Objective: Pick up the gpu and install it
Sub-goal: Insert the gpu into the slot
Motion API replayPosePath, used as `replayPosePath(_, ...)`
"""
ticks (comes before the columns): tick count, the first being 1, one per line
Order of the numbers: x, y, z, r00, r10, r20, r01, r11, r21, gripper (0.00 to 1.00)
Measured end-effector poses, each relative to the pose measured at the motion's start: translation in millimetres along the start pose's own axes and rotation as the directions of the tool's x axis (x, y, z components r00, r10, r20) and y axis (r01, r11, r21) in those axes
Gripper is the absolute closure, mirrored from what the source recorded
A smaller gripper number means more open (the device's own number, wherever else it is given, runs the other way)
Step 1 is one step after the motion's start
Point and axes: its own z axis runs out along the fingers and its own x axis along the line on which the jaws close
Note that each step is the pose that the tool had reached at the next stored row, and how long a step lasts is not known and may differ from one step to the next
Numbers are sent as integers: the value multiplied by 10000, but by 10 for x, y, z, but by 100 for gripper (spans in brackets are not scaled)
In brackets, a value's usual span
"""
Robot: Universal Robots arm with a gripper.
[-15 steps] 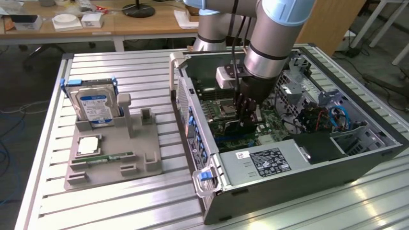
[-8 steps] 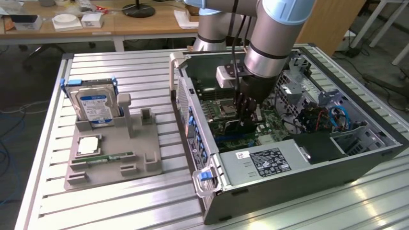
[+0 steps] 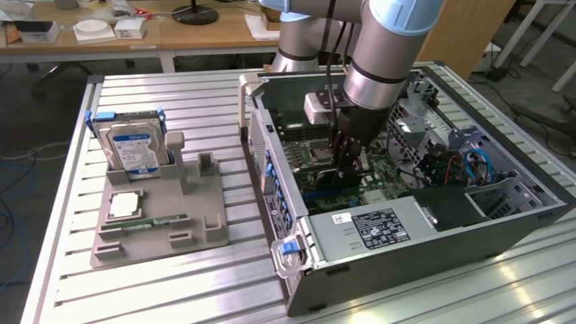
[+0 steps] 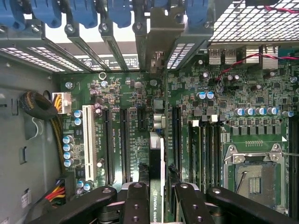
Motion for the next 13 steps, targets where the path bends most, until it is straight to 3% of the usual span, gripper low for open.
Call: replayPosePath(13,-3,0,13,10000,-4,1,4,10000,0,74)
